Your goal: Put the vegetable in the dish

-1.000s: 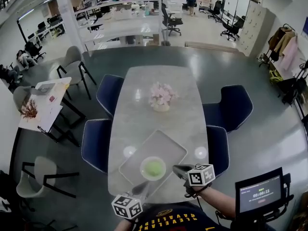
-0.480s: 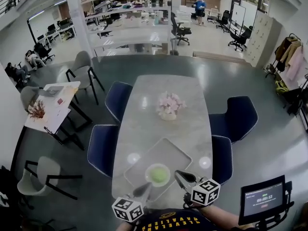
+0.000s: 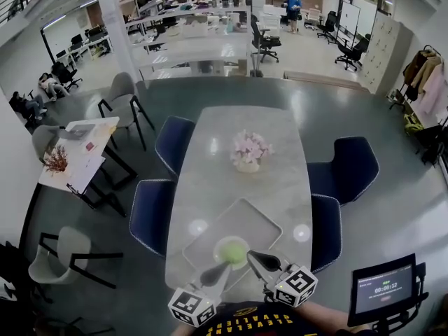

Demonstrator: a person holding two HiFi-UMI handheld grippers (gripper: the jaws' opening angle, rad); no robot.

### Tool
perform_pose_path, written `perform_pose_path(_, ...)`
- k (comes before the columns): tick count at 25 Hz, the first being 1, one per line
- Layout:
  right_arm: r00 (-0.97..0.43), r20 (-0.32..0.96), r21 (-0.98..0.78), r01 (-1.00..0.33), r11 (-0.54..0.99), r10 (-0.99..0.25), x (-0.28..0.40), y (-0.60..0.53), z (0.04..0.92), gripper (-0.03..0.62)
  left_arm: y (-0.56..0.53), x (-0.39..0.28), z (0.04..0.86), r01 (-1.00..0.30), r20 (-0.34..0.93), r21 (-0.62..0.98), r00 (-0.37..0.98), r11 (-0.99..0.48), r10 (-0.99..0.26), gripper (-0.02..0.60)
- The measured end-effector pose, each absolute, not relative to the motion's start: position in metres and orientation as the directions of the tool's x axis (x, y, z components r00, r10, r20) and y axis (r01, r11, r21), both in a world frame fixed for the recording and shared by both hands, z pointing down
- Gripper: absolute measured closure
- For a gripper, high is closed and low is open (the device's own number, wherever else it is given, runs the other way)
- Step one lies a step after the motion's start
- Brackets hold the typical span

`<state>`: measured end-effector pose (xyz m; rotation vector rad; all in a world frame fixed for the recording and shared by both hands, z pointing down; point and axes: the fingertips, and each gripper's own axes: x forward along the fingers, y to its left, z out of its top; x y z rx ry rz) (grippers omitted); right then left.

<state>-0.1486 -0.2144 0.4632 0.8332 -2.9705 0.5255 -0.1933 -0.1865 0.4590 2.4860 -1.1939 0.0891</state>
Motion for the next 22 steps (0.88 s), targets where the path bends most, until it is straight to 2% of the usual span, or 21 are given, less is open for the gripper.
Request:
perform_pose_path(11,-0.897,0.07,-0.26,-0.439,0.86,-0.436,-0.162,-0.196,0.455,0.588,-0.18,-0.188,0.46,-0.758,0.23,0.3,0.647,-0.579,-0.727,0.58)
perform_pose_path(22,-0.893,0.069,-0.282,-0.445,0.85,-0.445,-0.159,-0.201,0.452,0.588,-0.182,-0.184,0.464,-0.764,0.245,0.302,0.64,-0.57,-0.728,0.58)
